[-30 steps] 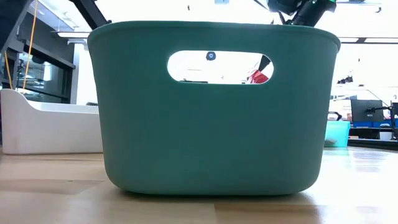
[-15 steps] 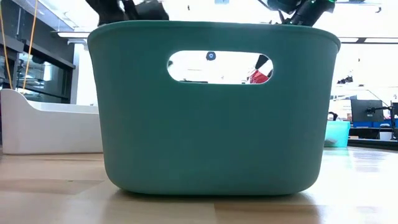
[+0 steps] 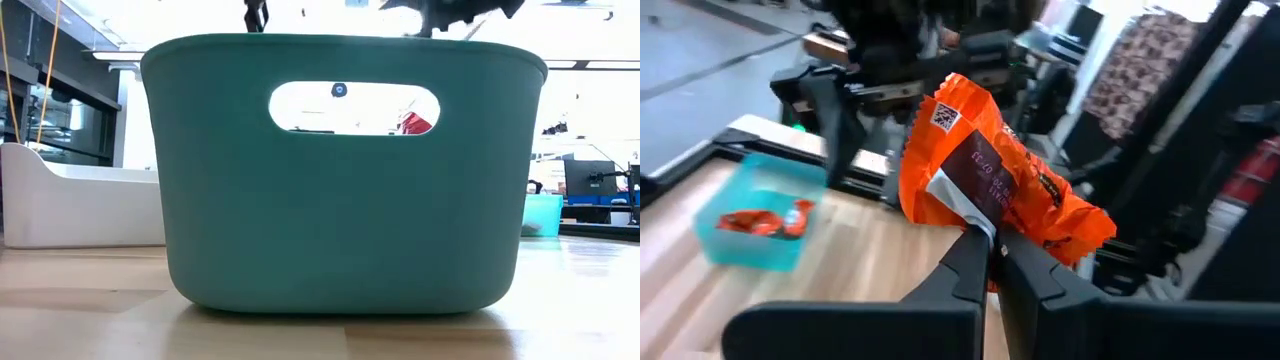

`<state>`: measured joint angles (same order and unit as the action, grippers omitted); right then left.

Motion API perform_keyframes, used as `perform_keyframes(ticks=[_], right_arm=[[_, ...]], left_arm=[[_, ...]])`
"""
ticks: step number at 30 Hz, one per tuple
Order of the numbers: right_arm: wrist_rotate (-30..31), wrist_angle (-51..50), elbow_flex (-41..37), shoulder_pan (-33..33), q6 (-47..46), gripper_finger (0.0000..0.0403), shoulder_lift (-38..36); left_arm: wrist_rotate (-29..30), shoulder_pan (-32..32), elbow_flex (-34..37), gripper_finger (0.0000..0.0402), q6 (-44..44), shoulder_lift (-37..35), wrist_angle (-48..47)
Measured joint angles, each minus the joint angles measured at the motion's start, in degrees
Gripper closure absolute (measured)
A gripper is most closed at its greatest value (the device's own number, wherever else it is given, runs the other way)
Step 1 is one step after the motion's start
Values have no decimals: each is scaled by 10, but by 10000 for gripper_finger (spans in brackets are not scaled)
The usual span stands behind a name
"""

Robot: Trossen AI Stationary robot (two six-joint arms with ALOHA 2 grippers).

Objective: Sort candy
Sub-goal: Put the orange chocolate into the transparent green bin

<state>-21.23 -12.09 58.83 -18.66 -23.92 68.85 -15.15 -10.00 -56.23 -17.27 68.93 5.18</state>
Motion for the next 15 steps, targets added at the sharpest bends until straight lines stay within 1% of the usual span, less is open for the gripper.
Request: perform_keyframes(ticks=[1, 3, 6, 10, 13, 15], right_arm=[[-15, 16, 0, 14, 0, 162, -2], [-22, 45, 0, 43, -1, 162, -5], [-7, 65, 0, 86, 0, 162, -9], [50, 102, 0, 133, 12, 162, -8], [111, 154, 0, 154, 17, 162, -8], [158, 167, 0, 162, 3, 162, -6]], left_arm=[[-4, 5, 0, 401, 0, 0, 1], [-8, 14, 0, 401, 2, 2, 4], [-9, 24, 1, 401, 5, 6, 1], [-8, 24, 0, 401, 5, 5, 6], [1, 19, 0, 401, 11, 5, 6], [3, 17, 0, 401, 23, 5, 7]])
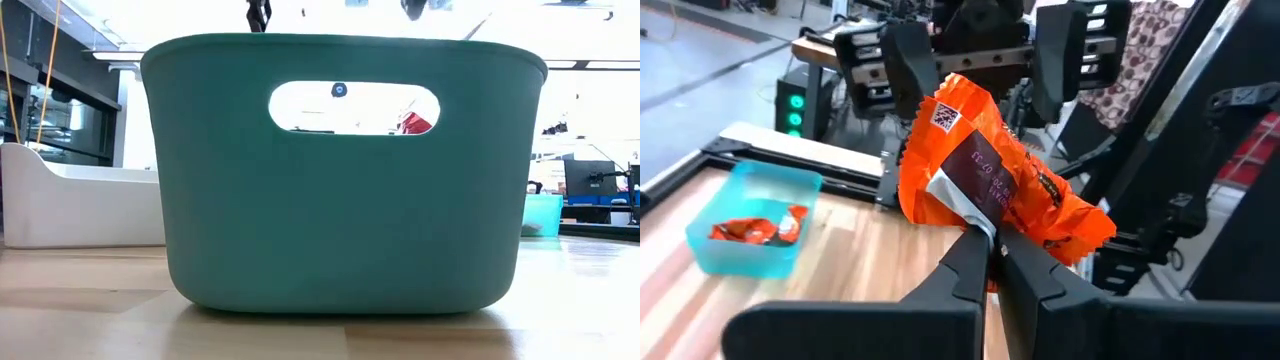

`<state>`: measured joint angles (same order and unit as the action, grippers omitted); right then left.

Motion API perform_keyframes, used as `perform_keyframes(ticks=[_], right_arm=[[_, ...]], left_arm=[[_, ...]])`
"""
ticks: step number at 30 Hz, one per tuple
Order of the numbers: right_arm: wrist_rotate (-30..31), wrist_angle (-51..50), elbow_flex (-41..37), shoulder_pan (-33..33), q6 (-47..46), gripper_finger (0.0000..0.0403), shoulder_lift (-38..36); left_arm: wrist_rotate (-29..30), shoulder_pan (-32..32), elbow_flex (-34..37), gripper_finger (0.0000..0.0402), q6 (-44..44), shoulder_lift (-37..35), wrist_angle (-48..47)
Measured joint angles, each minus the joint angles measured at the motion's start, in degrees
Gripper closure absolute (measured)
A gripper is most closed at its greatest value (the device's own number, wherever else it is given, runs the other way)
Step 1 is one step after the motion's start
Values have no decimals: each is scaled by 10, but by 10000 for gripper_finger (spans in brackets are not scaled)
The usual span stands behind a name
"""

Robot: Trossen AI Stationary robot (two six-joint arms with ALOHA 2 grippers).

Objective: Sort candy
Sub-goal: Put the orange chocolate into the transparent green bin

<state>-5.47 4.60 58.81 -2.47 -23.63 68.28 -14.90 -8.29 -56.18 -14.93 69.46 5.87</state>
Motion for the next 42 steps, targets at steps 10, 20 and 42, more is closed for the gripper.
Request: perform_keyframes(ticks=[10, 20, 42], right_arm=[[61, -2, 16, 3, -20, 162, 57], [14, -15, 46, 4, -18, 162, 83], [39, -23, 46, 2, -29, 384, 82]], left_arm=[[1, 2, 0, 401, 102, 23, 0], [19, 1, 0, 401, 116, 30, -10], [36, 4, 0, 294, 140, 29, -12]])
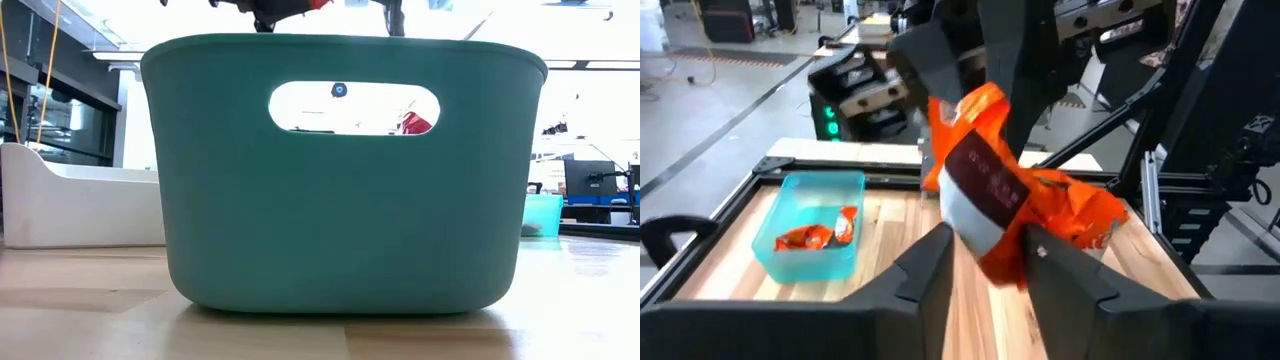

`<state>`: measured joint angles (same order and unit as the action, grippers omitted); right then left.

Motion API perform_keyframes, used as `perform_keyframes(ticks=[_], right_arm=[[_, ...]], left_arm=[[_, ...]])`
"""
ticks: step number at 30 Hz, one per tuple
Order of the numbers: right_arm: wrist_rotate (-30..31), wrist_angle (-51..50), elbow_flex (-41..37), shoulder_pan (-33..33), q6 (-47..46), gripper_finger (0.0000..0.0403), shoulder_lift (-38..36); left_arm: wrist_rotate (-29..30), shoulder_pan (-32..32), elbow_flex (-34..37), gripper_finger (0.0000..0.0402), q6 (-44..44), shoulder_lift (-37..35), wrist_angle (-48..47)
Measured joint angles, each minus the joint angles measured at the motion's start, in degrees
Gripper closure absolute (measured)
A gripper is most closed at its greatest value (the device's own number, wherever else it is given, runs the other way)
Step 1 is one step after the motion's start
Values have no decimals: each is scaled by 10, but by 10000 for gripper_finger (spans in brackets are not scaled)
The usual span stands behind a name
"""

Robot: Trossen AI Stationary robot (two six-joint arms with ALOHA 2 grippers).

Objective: Sort candy
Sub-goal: Put the orange chocolate into the transparent green bin

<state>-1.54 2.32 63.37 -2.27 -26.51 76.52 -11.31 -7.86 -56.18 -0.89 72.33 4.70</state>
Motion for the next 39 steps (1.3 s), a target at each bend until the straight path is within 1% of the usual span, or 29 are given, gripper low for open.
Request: perform_keyframes(ticks=[2, 4, 8, 11, 13, 15, 17, 22, 24, 26, 30, 34, 39], right_arm=[[0, -5, 0, -3, 11, 394, -5], [-1, -17, 0, -9, 18, 389, -17], [3, -84, 0, -36, 44, 391, -55], [40, -177, 0, -58, 72, 398, -90], [77, -245, -4, -74, 82, 396, -109], [103, -298, -22, -92, 89, 393, -128], [116, -340, -53, -114, 88, 393, -149], [135, -386, -153, -186, 68, 399, -212], [161, -398, -189, -225, 47, 400, -237], [175, -401, -218, -264, 17, 398, -255], [162, -401, -248, -321, -27, 383, -266], [148, -407, -249, -348, -26, 345, -262], [147, -417, -249, -354, -17, 263, -263]], left_arm=[[1, -5, 0, 279, -3, -7, -15], [7, -13, -7, 263, -5, -21, -54], [71, -25, -35, 237, 11, -48, -176], [124, -32, -37, 224, 10, -69, -240], [136, -38, -25, 219, -16, -79, -255], [133, -42, 4, 218, -52, -89, -244], [133, -40, 40, 218, -82, -98, -208], [130, -24, 123, 218, -162, -115, -110], [131, -18, 133, 218, -181, -116, -90], [133, -13, 133, 218, -184, -116, -90], [134, -7, 133, 218, -184, -116, -71], [135, -7, 133, 218, -181, -116, -69], [135, -7, 133, 218, -170, -116, -69]])
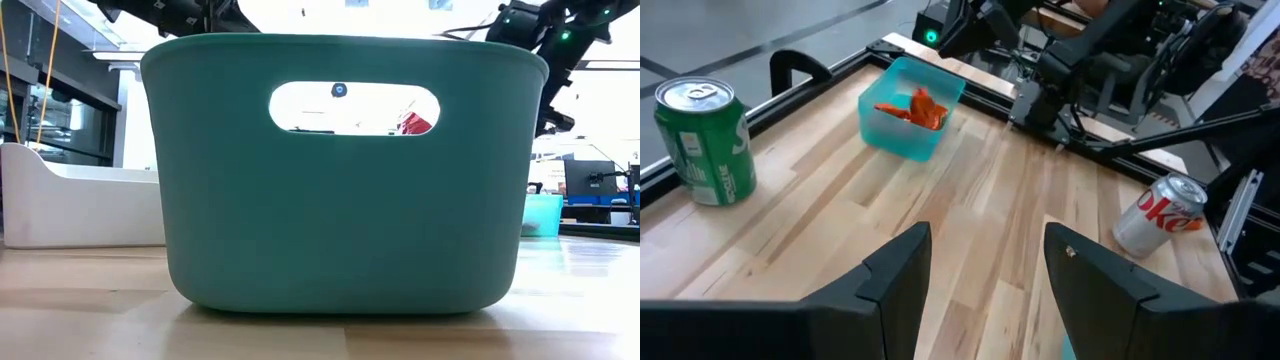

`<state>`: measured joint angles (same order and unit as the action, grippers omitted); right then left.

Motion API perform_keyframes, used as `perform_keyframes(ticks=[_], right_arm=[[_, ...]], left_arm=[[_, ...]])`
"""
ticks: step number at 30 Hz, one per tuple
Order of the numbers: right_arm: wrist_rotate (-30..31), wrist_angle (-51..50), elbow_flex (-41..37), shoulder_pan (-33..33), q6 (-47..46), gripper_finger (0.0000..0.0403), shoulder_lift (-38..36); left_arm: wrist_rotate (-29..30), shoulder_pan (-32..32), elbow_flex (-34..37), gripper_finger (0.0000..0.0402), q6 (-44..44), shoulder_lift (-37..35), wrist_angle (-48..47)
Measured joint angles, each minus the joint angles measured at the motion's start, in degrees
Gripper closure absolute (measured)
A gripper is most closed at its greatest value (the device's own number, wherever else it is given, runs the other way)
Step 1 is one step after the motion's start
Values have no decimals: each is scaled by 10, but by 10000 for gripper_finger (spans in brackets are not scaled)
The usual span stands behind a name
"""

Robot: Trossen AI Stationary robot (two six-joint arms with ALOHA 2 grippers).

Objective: Sort candy
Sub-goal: Put the orange chocolate into the transparent green bin

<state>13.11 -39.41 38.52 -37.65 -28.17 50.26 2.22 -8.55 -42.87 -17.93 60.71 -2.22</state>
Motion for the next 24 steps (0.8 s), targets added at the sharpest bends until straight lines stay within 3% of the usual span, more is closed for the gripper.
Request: perform_keyframes(ticks=[6, 13, 16, 19, 24], right_arm=[[-37, -11, 21, 0, 2, 173, -1], [-259, 76, 116, 29, -2, 147, -2], [-311, 145, 143, 73, -22, 147, -2], [-304, 230, 154, 136, -26, 147, 0], [-221, 358, 150, 245, 50, 147, 26]], left_arm=[[0, -1, 0, 218, 0, 0, 0], [0, -1, 0, 218, 1, 0, 39], [0, -1, 0, 218, 1, 0, 87], [-5, 0, 0, 218, 0, 0, 152], [-41, 0, 0, 218, -4, 0, 242]])
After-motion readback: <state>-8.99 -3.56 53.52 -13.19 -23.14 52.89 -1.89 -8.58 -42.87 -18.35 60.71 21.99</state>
